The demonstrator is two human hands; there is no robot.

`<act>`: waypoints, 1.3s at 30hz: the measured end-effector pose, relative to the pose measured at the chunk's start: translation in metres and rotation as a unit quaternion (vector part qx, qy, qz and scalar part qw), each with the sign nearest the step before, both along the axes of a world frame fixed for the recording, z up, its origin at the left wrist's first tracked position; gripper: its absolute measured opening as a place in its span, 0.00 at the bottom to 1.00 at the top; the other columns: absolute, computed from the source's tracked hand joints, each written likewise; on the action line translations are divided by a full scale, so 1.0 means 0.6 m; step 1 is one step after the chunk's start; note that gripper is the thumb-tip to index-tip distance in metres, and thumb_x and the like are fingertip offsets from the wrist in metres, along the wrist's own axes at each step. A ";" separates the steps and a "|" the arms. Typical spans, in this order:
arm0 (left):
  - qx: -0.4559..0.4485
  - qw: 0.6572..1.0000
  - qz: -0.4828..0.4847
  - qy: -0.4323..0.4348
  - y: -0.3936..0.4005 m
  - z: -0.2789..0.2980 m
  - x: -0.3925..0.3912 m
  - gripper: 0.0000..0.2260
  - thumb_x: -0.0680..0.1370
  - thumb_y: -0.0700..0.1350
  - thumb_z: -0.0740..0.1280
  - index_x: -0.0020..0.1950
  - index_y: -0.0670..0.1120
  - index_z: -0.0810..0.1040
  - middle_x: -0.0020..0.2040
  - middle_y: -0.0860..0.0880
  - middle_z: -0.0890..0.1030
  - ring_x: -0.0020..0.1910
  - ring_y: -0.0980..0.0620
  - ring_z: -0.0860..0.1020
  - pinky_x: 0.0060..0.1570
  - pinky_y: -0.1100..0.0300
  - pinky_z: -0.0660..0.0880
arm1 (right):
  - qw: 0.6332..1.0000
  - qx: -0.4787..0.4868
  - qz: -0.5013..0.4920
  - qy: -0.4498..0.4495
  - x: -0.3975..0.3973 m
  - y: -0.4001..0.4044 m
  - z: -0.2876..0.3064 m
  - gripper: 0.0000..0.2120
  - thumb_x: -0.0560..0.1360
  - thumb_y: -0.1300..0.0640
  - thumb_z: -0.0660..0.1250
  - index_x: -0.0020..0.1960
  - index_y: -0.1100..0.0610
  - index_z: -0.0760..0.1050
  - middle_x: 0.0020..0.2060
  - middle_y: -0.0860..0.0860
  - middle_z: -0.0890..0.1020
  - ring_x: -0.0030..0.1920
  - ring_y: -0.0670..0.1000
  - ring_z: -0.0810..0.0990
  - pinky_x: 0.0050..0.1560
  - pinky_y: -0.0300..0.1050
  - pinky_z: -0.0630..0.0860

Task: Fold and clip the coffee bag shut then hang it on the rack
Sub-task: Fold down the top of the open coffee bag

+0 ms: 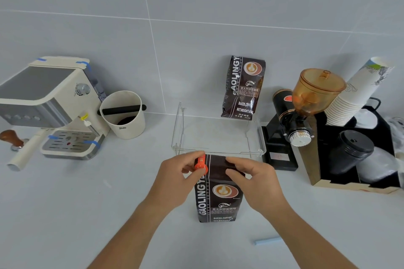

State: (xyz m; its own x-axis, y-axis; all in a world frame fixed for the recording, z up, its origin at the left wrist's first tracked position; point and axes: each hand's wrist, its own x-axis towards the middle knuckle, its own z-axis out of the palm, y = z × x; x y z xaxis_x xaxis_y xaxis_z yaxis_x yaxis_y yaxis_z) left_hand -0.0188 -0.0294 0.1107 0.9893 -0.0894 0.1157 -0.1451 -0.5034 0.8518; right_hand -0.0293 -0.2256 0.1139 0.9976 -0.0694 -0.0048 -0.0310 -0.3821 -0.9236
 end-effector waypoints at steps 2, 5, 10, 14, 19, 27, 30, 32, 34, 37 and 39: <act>0.032 0.999 -0.011 -0.033 0.001 0.000 -0.001 0.14 0.73 0.43 0.72 0.59 0.51 0.81 0.43 0.54 0.84 0.45 0.56 0.80 0.48 0.67 0.77 | 1.000 -0.025 0.004 -0.018 0.000 0.003 -0.001 0.10 0.71 0.62 0.74 0.50 0.51 0.85 0.41 0.40 0.84 0.44 0.32 0.79 0.41 0.23 0.73; 0.078 0.994 -0.029 -0.072 0.006 -0.002 -0.001 0.10 0.74 0.45 0.72 0.55 0.50 0.83 0.42 0.53 0.83 0.41 0.56 0.80 0.47 0.58 0.79 | 0.995 -0.071 0.016 -0.066 -0.001 0.002 -0.002 0.07 0.71 0.62 0.74 0.47 0.55 0.85 0.39 0.43 0.85 0.45 0.39 0.80 0.39 0.27 0.74; 0.101 0.992 -0.050 -0.059 0.018 -0.004 0.003 0.03 0.74 0.49 0.71 0.45 0.52 0.84 0.41 0.57 0.77 0.43 0.56 0.78 0.44 0.63 0.75 | 0.981 -0.134 0.067 -0.121 0.000 -0.005 -0.001 0.04 0.71 0.62 0.73 0.43 0.55 0.85 0.37 0.43 0.81 0.45 0.43 0.78 0.39 0.28 0.71; 0.031 0.997 -0.066 -0.008 0.017 0.001 0.003 0.03 0.73 0.44 0.72 0.40 0.52 0.84 0.40 0.57 0.83 0.42 0.59 0.81 0.40 0.74 0.72 | 0.981 -0.126 0.092 -0.118 -0.001 -0.010 0.002 0.05 0.72 0.64 0.72 0.41 0.56 0.84 0.38 0.41 0.81 0.44 0.40 0.79 0.40 0.26 0.71; -0.041 0.995 -0.063 0.060 0.011 -0.002 -0.002 0.08 0.72 0.42 0.73 0.39 0.56 0.84 0.36 0.56 0.85 0.36 0.59 0.81 0.40 0.72 0.74 | 0.995 -0.063 0.072 -0.014 -0.009 -0.011 0.007 0.12 0.73 0.64 0.70 0.36 0.50 0.82 0.37 0.37 0.84 0.38 0.38 0.81 0.39 0.25 0.73; -0.076 0.989 -0.072 0.106 0.006 -0.022 -0.014 0.15 0.69 0.42 0.76 0.51 0.59 0.82 0.45 0.53 0.84 0.46 0.58 0.82 0.48 0.67 0.77 | 0.985 0.088 0.034 0.147 0.019 0.005 0.008 0.13 0.72 0.69 0.68 0.37 0.53 0.84 0.36 0.55 0.87 0.39 0.55 0.85 0.43 0.49 0.81; 0.011 0.993 -0.089 0.072 0.006 -0.034 -0.016 0.19 0.68 0.45 0.77 0.56 0.58 0.79 0.48 0.53 0.81 0.50 0.59 0.79 0.51 0.70 0.76 | 0.975 0.102 0.037 0.191 0.027 0.004 0.006 0.12 0.72 0.69 0.67 0.37 0.56 0.84 0.34 0.54 0.86 0.37 0.53 0.83 0.39 0.45 0.79; 0.037 0.994 -0.080 0.062 0.004 -0.038 -0.014 0.16 0.70 0.46 0.75 0.56 0.56 0.80 0.47 0.54 0.80 0.49 0.60 0.78 0.50 0.70 0.75 | 0.974 0.072 0.054 0.208 0.030 0.004 0.005 0.10 0.72 0.67 0.67 0.38 0.57 0.84 0.35 0.53 0.86 0.37 0.52 0.83 0.39 0.44 0.79; 0.062 0.993 -0.091 0.047 0.004 -0.042 -0.012 0.12 0.72 0.47 0.74 0.54 0.54 0.82 0.45 0.54 0.79 0.47 0.59 0.78 0.48 0.69 0.74 | 0.973 0.024 0.092 0.211 0.028 0.001 0.003 0.09 0.73 0.64 0.67 0.40 0.57 0.84 0.37 0.52 0.86 0.37 0.49 0.83 0.38 0.40 0.77; 0.090 0.988 -0.120 0.026 0.005 -0.045 -0.015 0.06 0.74 0.47 0.70 0.50 0.52 0.84 0.42 0.52 0.79 0.43 0.56 0.78 0.46 0.60 0.75 | 0.964 -0.043 0.187 0.184 0.022 -0.018 0.002 0.05 0.72 0.57 0.70 0.43 0.52 0.84 0.42 0.49 0.86 0.41 0.44 0.83 0.45 0.39 0.76; 0.099 0.986 -0.129 0.025 0.005 -0.043 -0.018 0.06 0.75 0.49 0.68 0.50 0.52 0.84 0.42 0.53 0.79 0.42 0.56 0.78 0.46 0.56 0.76 | 0.955 -0.105 0.242 0.139 0.017 -0.033 0.001 0.07 0.71 0.57 0.71 0.47 0.48 0.84 0.44 0.46 0.84 0.45 0.43 0.82 0.46 0.35 0.75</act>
